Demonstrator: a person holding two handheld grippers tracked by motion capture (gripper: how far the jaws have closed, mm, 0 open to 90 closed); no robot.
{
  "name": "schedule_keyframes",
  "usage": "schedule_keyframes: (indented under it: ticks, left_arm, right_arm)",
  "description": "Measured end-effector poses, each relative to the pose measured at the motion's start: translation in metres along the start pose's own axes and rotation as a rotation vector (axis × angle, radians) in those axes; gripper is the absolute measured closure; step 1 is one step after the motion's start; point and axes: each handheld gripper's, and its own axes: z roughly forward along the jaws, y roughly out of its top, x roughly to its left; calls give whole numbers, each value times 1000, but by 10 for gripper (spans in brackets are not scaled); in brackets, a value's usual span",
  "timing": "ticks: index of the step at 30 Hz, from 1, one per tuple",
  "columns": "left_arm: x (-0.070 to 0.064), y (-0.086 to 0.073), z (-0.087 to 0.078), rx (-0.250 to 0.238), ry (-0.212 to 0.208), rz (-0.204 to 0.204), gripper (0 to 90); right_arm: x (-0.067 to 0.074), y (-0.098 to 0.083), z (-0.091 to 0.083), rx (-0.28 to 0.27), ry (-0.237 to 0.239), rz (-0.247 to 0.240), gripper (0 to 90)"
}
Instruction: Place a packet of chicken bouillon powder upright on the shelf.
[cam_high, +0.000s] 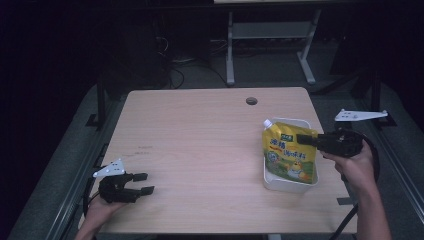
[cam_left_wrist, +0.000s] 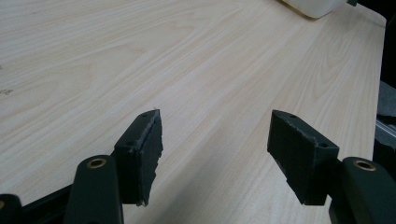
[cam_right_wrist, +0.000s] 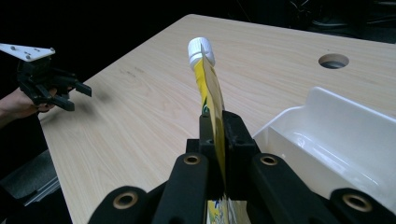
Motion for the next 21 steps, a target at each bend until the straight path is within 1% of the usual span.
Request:
schedule_keyframes:
  ticks: [3,11,18,21]
  left_arm:
    - [0,0,0,1,0,-1,348]
    - [0,0,0,-2,0,-5,348]
    - [-1,0,1,-2,-1,-6,348]
    - [-1,0,1,-3,-1,-4,348]
  right_arm:
    - [-2,-3,1,8,-1,2,871]
    - [-3,-6,0,5,2,12,865]
    - [-4,-8,-4,3,4,16,834]
    - [-4,-9,-5,7,3,11,827]
